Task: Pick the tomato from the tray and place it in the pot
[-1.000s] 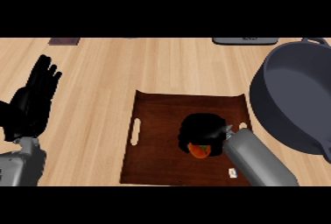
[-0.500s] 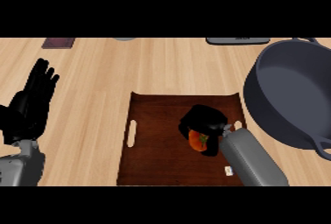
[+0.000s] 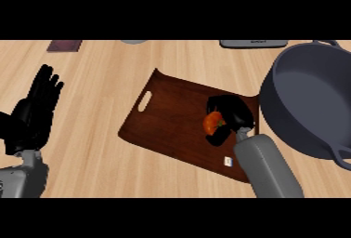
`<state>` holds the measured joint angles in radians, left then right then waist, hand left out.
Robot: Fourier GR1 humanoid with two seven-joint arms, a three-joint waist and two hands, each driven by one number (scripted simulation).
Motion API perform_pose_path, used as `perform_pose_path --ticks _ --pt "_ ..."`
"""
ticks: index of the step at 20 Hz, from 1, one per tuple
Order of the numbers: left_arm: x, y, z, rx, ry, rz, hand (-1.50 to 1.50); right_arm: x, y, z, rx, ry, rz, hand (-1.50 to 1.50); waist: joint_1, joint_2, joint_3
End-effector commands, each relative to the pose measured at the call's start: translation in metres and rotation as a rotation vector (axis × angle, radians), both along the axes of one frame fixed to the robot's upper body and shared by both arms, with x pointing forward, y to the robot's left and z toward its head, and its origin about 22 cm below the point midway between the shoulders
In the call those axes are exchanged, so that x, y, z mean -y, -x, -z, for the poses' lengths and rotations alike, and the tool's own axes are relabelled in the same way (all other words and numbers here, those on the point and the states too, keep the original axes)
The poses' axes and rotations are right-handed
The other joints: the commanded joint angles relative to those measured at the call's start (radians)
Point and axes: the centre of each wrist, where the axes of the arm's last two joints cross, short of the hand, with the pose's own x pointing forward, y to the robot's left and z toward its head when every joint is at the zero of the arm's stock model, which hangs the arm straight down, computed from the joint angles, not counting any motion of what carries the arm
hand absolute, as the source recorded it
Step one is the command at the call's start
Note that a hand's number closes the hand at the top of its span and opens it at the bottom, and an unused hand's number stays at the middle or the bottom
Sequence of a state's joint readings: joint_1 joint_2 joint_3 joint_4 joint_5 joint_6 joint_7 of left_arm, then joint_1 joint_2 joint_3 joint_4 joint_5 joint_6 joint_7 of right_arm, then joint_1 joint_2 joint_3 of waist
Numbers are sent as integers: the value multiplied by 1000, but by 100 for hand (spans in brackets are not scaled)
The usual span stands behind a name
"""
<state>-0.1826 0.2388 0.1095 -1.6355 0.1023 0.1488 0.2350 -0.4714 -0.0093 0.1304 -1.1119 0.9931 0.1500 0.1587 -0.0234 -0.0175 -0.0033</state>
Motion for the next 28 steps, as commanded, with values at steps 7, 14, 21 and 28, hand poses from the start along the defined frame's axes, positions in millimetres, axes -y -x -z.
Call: perform_pose_path --ticks 7,14,21,28 --pt "1 -2 -5 5 -9 3 0 -39 13 -109 470 -218 563 150 13 -3 1" --pt "14 3 9 -18 11 9 0 -44 59 -158 658 -171 777 150 4 7 2" --pt "9 -9 13 14 23 5 0 15 60 -172 660 -205 853 150 18 17 3" --pt "3 -5 4 21 1 25 0 78 45 -156 650 -284 919 150 24 18 4"
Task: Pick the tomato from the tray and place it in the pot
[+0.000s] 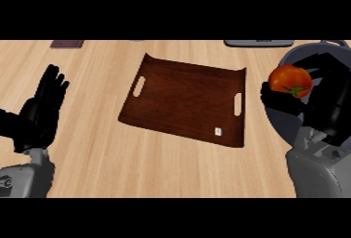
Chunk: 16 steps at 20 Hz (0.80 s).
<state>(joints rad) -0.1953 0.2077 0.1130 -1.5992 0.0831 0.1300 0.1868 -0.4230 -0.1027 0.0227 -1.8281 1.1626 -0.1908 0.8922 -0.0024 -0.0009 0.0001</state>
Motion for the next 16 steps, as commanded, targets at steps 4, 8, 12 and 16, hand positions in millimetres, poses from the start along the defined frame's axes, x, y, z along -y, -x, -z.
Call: perform_pose_path --ticks 4,8,12,16 --pt "-1 0 -14 -9 12 28 0 61 -26 -2 100 -117 23 150 9 3 1" --pt "6 11 -3 -6 -2 5 0 108 -21 38 -122 255 225 150 14 6 0" --pt "3 0 -11 4 -1 16 0 124 -33 61 -191 325 269 150 10 5 0" --pt "0 -10 -10 18 6 11 0 146 -50 98 -208 300 252 150 11 6 0"
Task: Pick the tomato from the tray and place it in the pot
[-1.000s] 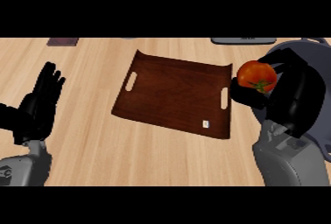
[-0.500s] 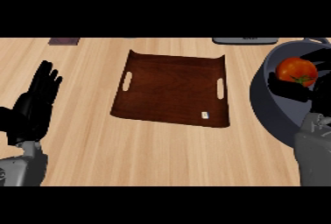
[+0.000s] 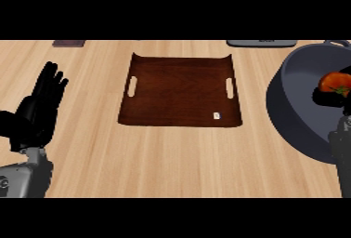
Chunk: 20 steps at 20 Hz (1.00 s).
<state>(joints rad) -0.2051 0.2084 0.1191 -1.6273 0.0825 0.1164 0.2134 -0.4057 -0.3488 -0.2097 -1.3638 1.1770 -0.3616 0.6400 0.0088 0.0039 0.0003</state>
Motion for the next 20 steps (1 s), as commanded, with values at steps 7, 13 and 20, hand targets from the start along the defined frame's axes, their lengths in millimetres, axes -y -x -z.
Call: perform_pose_path --ticks 7,13,20 --pt "3 7 3 -5 -1 7 0 47 -18 57 -96 -233 31 -150 6 0 1" --pt "13 -8 -16 4 11 22 0 51 -35 54 -29 -425 -129 -150 17 5 3" --pt "-10 7 8 -16 13 5 0 68 -14 57 341 -566 -228 -150 4 -1 3"
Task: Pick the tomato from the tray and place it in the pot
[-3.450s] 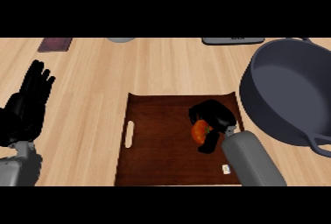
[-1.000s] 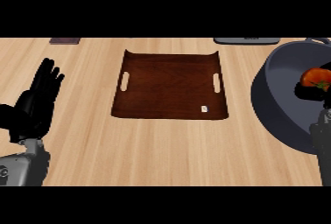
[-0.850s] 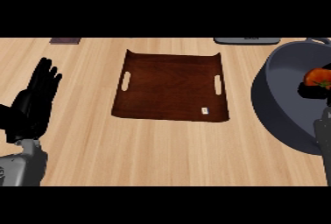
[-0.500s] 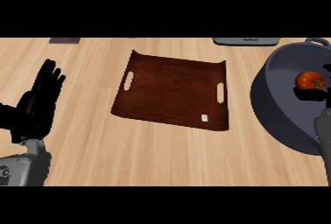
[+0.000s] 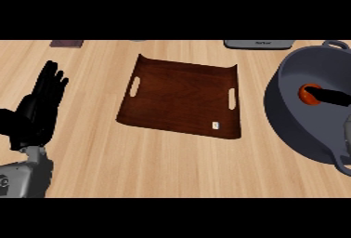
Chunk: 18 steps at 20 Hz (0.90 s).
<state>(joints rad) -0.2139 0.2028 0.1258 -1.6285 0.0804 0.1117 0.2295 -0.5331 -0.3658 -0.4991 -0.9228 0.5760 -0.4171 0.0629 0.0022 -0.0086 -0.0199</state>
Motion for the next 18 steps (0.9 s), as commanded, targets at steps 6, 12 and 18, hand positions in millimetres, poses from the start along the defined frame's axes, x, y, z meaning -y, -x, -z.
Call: perform_pose_path --ticks 6,12,18 --pt "-16 -4 7 -6 -15 -31 0 39 29 -5 303 -221 21 -150 -12 7 20" --pt "-16 0 -4 -16 -16 -23 0 72 89 11 307 -249 -5 -150 -13 5 20" --pt "12 3 -6 9 -8 -22 0 114 135 -3 277 -270 -20 -150 -10 6 20"
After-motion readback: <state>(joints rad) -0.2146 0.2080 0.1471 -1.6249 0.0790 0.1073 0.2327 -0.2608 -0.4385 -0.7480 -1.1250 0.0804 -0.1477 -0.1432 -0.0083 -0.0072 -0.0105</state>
